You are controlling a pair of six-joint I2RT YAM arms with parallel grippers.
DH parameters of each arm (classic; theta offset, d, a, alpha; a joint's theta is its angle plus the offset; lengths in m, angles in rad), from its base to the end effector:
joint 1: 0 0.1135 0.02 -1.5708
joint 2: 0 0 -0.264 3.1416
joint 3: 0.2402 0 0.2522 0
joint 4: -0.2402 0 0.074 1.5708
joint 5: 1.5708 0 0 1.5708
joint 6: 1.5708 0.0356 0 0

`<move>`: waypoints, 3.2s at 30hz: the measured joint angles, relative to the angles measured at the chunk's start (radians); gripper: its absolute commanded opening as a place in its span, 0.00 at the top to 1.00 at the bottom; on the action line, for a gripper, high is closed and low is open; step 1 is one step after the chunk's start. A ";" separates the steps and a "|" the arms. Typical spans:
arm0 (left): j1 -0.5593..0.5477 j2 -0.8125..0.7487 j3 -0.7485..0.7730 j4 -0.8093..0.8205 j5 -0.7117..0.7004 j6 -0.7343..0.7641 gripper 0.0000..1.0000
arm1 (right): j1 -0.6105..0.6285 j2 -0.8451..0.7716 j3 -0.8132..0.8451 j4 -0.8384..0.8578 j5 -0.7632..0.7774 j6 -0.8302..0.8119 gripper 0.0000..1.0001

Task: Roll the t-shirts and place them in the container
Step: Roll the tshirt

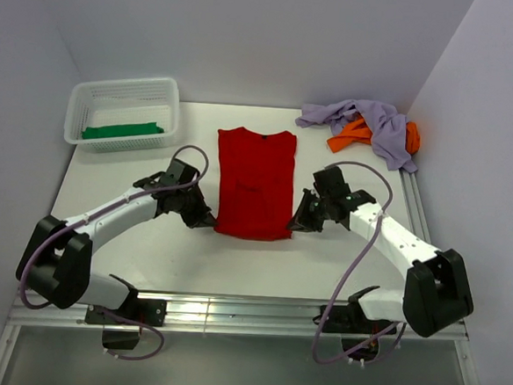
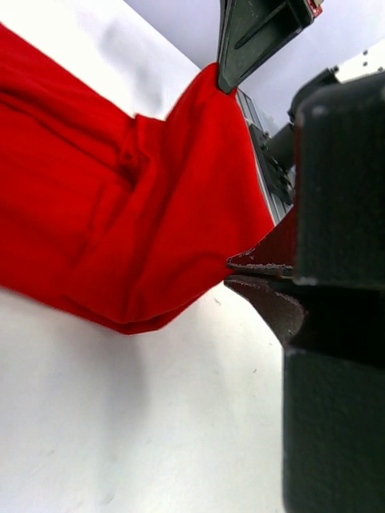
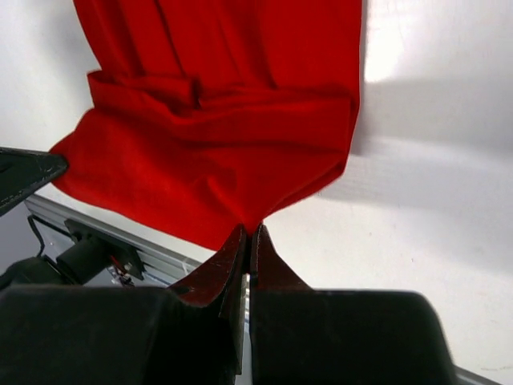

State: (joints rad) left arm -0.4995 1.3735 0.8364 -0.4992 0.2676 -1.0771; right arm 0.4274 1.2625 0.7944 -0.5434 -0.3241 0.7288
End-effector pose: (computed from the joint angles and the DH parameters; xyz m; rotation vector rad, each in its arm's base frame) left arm 0.2278 -0.1350 0.2054 -0.7077 2.7491 -0.8200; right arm 0.2162 0.1109 0.2167 0.2837 2.7235 0.8037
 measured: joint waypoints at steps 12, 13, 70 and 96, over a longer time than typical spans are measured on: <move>0.126 0.204 0.204 -0.024 0.084 0.073 1.00 | -0.053 0.219 0.188 -0.011 -0.014 -0.047 1.00; 0.131 0.228 0.220 -0.024 0.090 0.078 1.00 | -0.059 0.235 0.202 -0.011 -0.014 -0.048 1.00; 0.068 0.387 0.278 0.226 0.298 0.297 0.58 | -0.039 0.449 0.207 0.322 -0.310 0.045 1.00; 0.172 0.281 0.084 0.408 0.348 0.337 0.40 | -0.084 0.351 0.069 0.414 -0.333 0.030 0.58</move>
State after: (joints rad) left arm -0.3279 1.6543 0.9203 -0.0910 0.6155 -0.7399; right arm 0.3431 1.6131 0.8639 -0.1295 -0.6575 0.7586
